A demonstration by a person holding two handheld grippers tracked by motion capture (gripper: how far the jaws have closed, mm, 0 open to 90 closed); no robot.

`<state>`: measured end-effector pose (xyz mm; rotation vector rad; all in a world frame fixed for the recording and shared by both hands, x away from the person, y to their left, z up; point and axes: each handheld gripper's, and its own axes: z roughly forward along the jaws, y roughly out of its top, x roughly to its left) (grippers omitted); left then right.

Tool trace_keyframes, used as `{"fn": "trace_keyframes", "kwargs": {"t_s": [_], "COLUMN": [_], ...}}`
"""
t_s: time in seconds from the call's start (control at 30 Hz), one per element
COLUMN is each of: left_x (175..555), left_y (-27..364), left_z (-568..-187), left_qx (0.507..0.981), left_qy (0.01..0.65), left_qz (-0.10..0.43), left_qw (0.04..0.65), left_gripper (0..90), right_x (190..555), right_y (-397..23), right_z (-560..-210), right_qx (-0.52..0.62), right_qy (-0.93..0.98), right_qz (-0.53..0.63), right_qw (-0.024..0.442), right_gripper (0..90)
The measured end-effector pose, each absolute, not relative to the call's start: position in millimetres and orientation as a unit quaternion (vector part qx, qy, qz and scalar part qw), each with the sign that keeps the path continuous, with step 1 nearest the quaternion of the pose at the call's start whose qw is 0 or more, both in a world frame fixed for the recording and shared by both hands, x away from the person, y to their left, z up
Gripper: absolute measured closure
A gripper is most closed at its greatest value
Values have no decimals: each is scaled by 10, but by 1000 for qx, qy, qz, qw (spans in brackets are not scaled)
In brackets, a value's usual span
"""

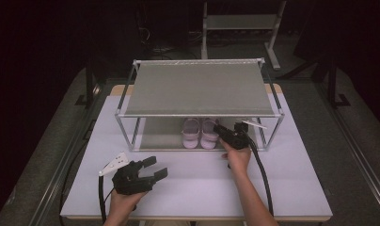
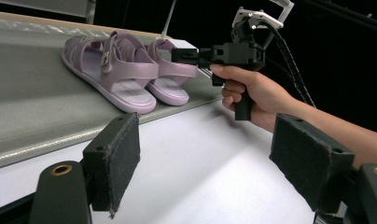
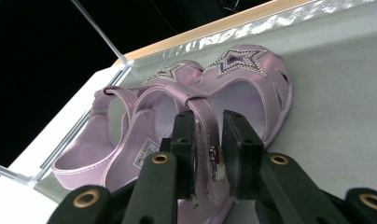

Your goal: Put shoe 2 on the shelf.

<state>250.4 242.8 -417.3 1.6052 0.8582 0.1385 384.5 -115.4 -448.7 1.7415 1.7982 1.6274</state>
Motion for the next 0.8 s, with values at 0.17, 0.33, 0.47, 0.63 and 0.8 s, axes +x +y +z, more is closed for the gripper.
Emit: {"fn": "trace_keyframes", "kwargs": {"t_s": [0.17,0.33,0.47,0.63,0.8], "left_x": [2506,2505,2503,2501,2498], "left_y": [2425,2423,2423,2424,2416], "left_z": [-4177,-4177,-4177,-4175,-4174], "left_qx": [696,696,696,696,698], "left_qy": [371,371,371,371,369], "left_qz": [59,59,59,59,60], "left_qw": [612,611,611,612,611], "left_gripper": [238,238,238,238,238], "right_x": [3841,3831,3819,3791,3762], "right_y": [-1164,-1170,-1167,-1195,-1221], "right_z": [-4480,-4470,-4459,-4409,-4373], "right_qx": [581,581,579,570,566], "right_qy": [599,599,598,592,593], "right_qz": [546,547,550,565,569], "right_qw": [74,69,66,66,65], "right_gripper": [734,725,714,703,703]}}
